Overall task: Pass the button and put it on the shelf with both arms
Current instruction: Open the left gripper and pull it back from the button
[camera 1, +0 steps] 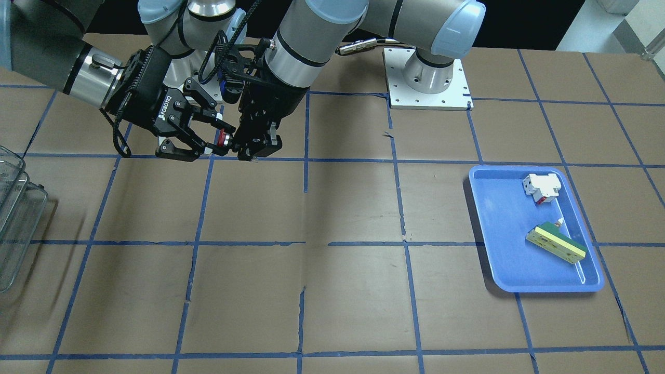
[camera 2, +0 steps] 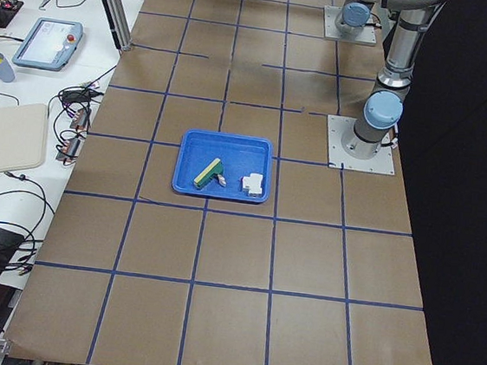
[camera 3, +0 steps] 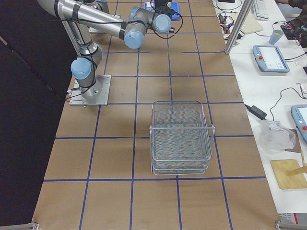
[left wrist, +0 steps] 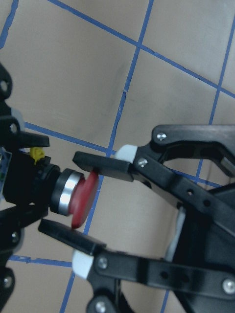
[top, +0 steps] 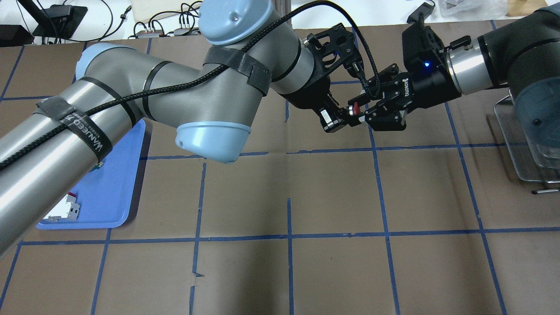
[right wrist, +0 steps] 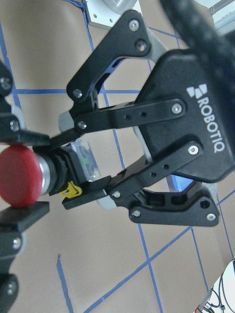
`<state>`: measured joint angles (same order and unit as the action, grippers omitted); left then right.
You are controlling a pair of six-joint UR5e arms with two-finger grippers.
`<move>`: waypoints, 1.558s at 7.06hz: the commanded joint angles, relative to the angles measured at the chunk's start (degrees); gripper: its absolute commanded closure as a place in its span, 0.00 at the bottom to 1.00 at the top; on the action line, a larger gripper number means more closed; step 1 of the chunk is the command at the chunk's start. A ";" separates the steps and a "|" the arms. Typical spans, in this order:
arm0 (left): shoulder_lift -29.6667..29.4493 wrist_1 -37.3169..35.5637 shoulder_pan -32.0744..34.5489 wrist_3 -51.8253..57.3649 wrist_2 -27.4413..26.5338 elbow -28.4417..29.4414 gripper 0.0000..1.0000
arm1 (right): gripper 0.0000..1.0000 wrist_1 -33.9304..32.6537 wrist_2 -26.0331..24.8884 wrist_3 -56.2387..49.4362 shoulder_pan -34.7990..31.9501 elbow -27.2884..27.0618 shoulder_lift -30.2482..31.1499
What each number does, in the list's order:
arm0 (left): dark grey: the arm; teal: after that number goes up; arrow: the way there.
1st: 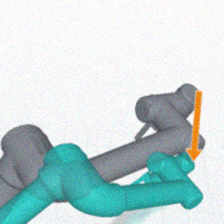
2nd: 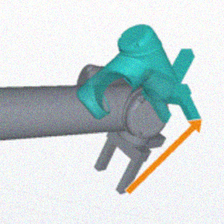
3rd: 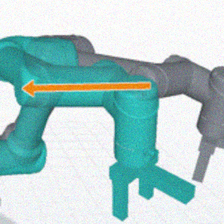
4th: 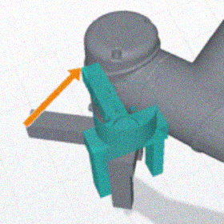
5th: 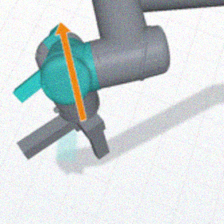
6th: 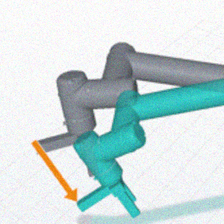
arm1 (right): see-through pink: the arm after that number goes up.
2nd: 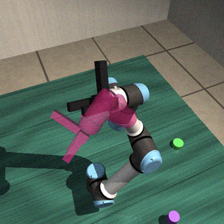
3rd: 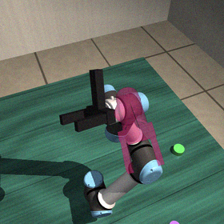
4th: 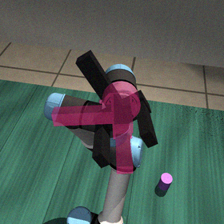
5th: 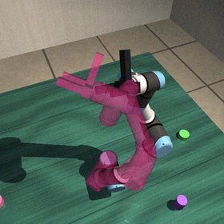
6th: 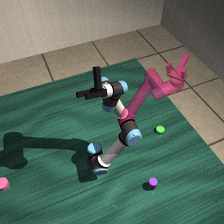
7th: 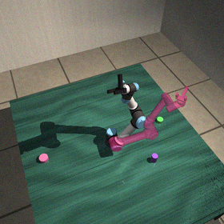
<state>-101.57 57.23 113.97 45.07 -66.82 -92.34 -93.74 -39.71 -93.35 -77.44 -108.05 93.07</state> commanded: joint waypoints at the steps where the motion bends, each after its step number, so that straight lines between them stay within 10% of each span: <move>1: -0.03 -0.01 0.11 -0.24 -0.06 0.05 0.56 | 1.00 0.40 -1.84 0.01 0.01 0.12 0.18; 2: 0.14 -0.01 0.29 -1.63 -0.41 0.23 0.01 | 1.00 0.40 -2.55 0.01 0.01 0.12 0.27; 7: 2.85 1.22 0.38 -8.20 -11.00 -0.29 0.00 | 1.00 0.67 -2.82 0.45 0.45 0.12 -0.26; 11: 6.46 7.81 -2.33 -16.76 -21.07 -4.68 0.00 | 1.00 0.05 -14.29 4.20 9.55 5.37 -0.35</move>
<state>-95.81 64.12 113.04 29.84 -86.29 -95.63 -93.68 -49.51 -91.54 -72.19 -105.12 92.73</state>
